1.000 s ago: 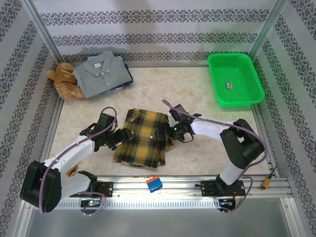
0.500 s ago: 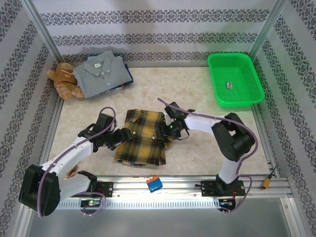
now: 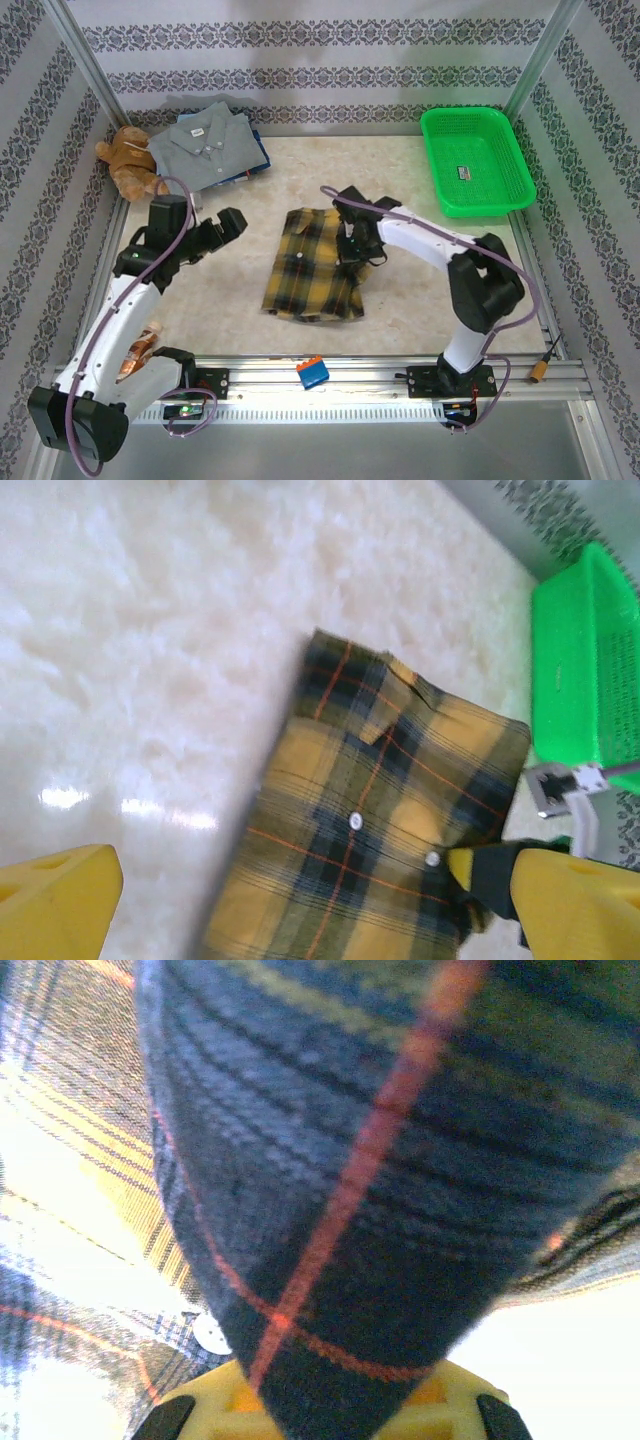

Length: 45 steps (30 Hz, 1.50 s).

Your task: Fold and stack the long sleeve shirts

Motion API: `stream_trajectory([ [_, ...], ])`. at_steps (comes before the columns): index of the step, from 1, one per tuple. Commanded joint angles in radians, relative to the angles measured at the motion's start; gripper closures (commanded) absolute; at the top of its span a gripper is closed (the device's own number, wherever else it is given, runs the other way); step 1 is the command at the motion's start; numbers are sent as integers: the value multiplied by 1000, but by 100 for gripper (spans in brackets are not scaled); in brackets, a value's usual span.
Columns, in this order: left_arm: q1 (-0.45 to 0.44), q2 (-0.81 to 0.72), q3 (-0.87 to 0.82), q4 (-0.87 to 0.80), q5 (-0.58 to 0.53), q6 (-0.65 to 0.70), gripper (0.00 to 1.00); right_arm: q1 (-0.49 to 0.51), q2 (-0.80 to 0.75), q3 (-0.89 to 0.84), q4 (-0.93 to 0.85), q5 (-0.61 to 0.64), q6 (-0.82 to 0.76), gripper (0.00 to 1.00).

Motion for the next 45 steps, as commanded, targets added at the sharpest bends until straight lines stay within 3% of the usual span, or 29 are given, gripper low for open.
stream_trajectory([
  [1,34,31,95,-69,-23,107,0,-56,-122,93,-205,260,-118,100],
  [9,82,81,196,-26,14,112,0,-148,-286,279,-336,585,-376,100],
  [13,84,104,186,-2,37,97,0,-116,-262,365,-394,712,-533,100],
  [16,83,109,160,17,57,82,0,-37,-224,353,-390,787,-610,100],
  [21,83,105,124,33,66,68,0,78,-125,306,-381,802,-655,100],
  [24,83,87,57,27,70,65,0,250,175,309,-417,752,-615,100],
  [30,91,39,35,-39,28,85,0,459,410,490,-418,612,-567,100],
  [33,99,19,21,-53,9,73,0,532,497,579,-448,606,-550,100],
  [38,122,-17,26,-64,-10,72,0,537,484,592,-457,628,-517,100],
  [42,143,-20,41,-55,4,68,0,529,425,554,-428,573,-490,100],
  [45,145,-2,58,-30,33,56,0,484,403,545,-450,605,-466,100],
])
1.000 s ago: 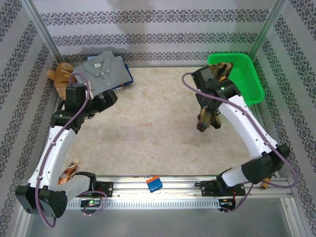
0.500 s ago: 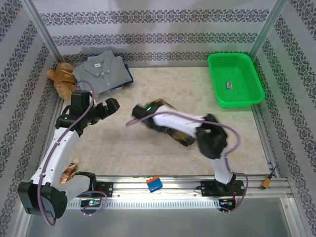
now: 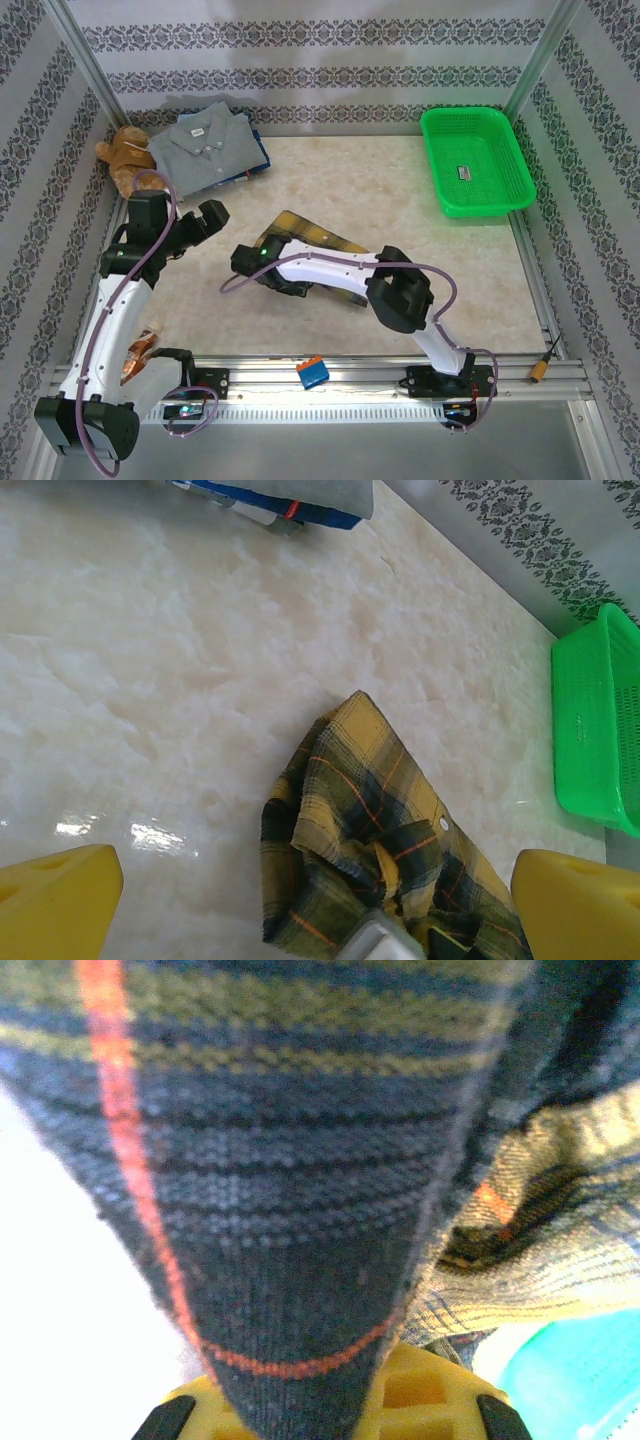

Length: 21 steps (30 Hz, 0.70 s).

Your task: Fold and stack the long sleeve shirts

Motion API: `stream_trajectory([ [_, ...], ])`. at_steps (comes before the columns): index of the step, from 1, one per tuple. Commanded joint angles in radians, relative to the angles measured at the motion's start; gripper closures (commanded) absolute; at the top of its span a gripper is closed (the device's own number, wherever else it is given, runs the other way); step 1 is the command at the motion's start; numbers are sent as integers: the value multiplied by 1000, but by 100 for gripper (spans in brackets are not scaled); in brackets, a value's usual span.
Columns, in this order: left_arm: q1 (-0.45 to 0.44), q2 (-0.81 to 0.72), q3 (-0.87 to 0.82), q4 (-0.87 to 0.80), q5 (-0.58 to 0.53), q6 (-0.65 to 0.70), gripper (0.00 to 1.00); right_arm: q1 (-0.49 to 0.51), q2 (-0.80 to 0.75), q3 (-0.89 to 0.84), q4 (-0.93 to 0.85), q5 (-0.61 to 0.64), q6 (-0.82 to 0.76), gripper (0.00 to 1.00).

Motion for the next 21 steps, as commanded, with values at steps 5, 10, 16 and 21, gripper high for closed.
stream_trajectory([
  [5,12,36,66,79,88,-12,0,-204,-229,13,-15,129,-69,100],
  [10,12,64,83,117,125,-12,0,-368,-303,49,27,294,-245,100],
  [16,12,54,71,108,127,-2,0,-498,-360,41,162,417,-408,100],
  [21,12,48,61,83,126,16,0,-446,-359,-92,288,445,-478,100],
])
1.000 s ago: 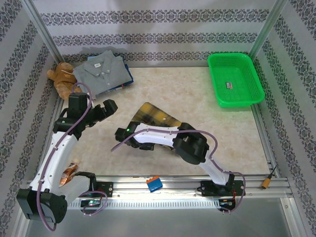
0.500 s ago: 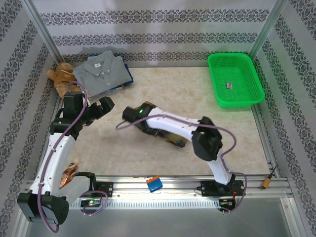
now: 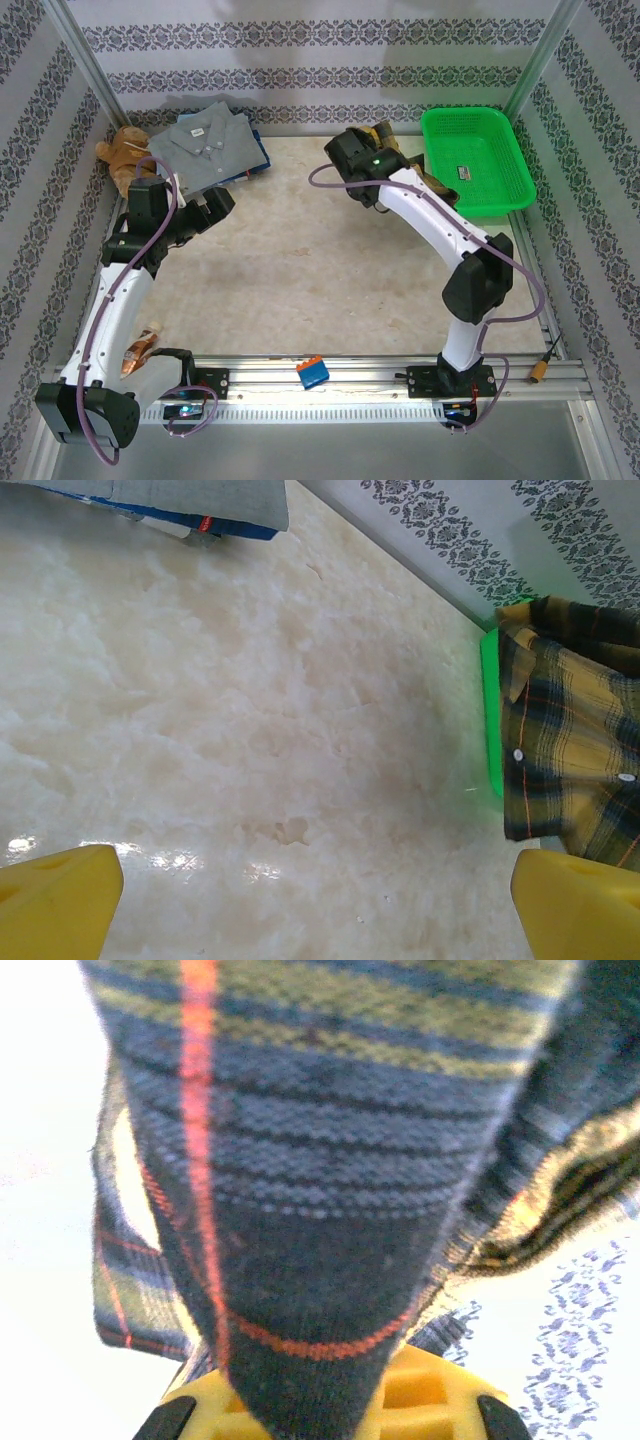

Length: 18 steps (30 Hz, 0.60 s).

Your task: Fold and stack the long sleeve shirts

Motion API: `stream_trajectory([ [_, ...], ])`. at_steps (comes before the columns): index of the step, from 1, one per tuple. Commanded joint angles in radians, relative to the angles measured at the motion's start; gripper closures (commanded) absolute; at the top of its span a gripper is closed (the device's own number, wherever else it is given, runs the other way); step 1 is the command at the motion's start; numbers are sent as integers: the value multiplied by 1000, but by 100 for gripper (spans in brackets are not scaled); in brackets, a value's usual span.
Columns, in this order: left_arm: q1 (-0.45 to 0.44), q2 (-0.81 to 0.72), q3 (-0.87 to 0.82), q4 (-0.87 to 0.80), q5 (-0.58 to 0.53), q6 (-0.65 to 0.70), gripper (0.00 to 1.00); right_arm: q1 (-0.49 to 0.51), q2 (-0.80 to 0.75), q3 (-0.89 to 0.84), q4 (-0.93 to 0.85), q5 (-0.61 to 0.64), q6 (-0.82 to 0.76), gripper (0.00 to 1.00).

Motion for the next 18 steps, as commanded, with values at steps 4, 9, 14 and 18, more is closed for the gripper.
stream_trajectory([
  [4,12,-21,-14,-22,15,41,0,158,99,-146,39,4,74,100],
  [9,12,-34,-45,-57,12,65,0,289,329,-69,-114,-71,332,100],
  [14,14,-45,-57,-89,-1,84,0,405,413,16,-190,-202,488,100],
  [18,15,-48,-70,-87,-2,76,0,476,467,58,-244,-306,576,98],
])
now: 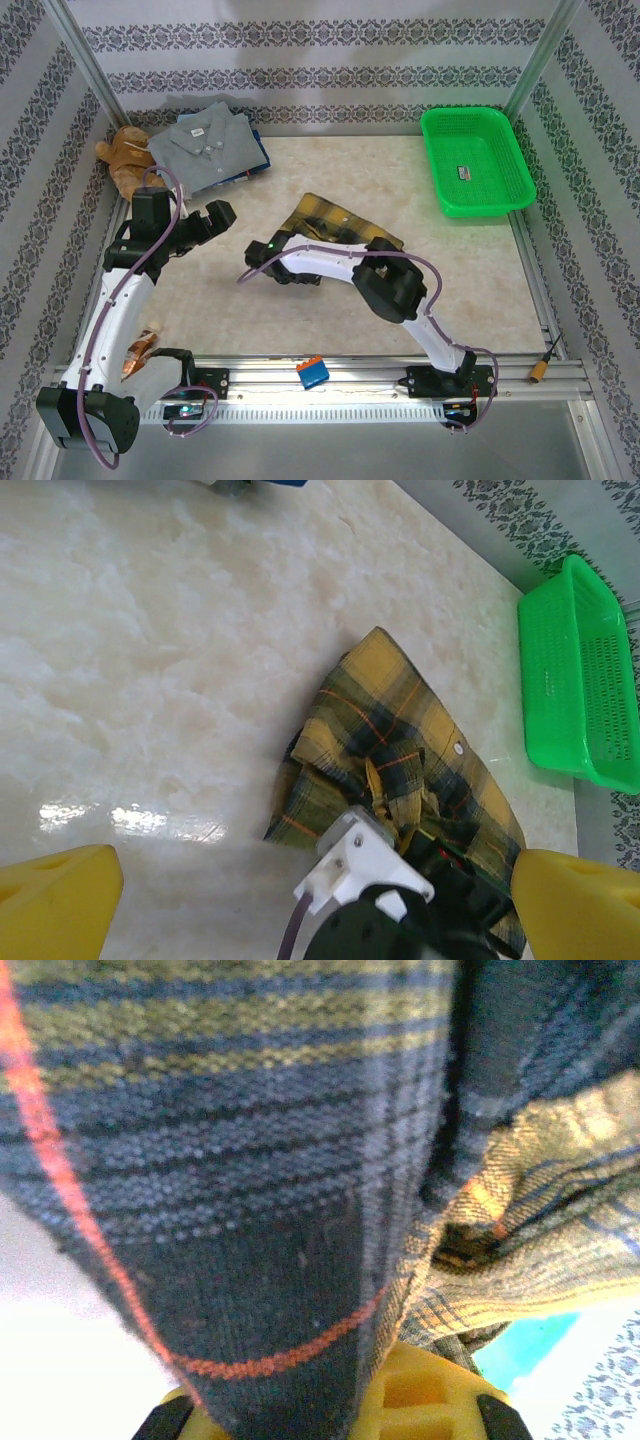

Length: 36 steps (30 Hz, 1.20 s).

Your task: Fold and stack the long sleeve shirts

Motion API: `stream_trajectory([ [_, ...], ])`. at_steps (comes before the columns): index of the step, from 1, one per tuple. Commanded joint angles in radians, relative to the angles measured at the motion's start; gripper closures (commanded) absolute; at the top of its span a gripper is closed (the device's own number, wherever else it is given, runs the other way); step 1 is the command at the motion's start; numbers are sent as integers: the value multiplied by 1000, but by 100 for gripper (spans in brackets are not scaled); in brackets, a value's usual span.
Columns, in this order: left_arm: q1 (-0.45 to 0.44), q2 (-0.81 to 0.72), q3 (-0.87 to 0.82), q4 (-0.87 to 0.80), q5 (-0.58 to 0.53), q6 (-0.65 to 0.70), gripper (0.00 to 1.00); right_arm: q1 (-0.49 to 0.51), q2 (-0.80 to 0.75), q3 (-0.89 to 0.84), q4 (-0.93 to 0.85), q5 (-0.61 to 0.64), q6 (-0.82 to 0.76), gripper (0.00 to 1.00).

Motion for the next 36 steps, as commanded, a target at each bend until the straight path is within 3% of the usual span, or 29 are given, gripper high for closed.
stream_trajectory([
  [1,15,-21,-17,-25,1,22,0,47,33,62,-87,-135,162,97],
  [4,17,-24,-26,-17,6,19,0,70,38,72,-95,-230,229,90],
  [8,15,-29,-30,-14,7,13,0,84,11,80,-93,-341,296,68],
  [12,17,-30,8,-16,16,-9,0,83,-110,66,-28,-563,357,41],
  [18,19,-24,96,-2,21,-46,0,92,-342,12,60,-880,450,25],
  [20,17,-9,113,14,32,-62,0,91,-426,-21,74,-906,493,26],
  [23,-8,35,112,80,58,-82,0,42,-548,-69,25,-839,548,26],
  [26,-110,113,118,134,16,-70,0,-74,-677,-171,68,-896,571,26],
  [28,-203,206,154,164,-16,-38,5,-162,-749,-293,143,-894,622,35],
  [31,-319,379,264,150,-61,22,33,-294,-789,-446,235,-986,711,66],
  [36,-418,598,319,189,-97,21,64,-357,-778,-618,348,-1023,745,78],
])
